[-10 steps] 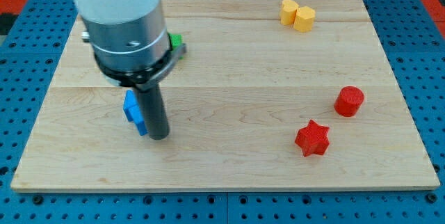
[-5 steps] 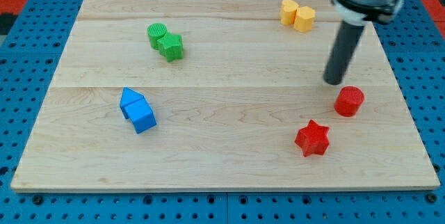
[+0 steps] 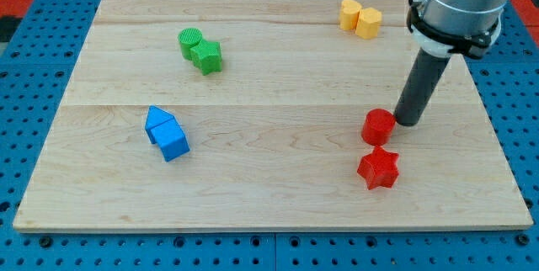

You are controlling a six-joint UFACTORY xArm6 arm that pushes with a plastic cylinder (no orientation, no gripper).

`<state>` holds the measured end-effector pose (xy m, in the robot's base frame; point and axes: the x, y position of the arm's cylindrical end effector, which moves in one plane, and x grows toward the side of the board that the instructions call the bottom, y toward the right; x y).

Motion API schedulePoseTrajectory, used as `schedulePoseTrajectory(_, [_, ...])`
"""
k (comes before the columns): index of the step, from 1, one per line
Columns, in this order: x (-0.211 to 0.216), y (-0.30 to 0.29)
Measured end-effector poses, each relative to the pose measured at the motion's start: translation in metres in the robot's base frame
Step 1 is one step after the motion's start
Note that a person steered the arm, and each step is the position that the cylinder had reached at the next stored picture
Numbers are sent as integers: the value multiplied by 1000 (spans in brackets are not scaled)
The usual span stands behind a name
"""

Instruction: Slide red star slightly left and down

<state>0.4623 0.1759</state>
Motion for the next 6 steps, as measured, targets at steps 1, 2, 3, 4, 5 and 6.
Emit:
schedulePoseTrajectory(1, [1,-6])
schedulePoseTrajectory(2, [11,-6])
schedulePoseTrajectory(3, [6,-15])
schedulePoseTrajectory(4, [0,-25])
schedulePoseTrajectory(5, [12,-44])
schedulePoseTrajectory(6, [28,-44])
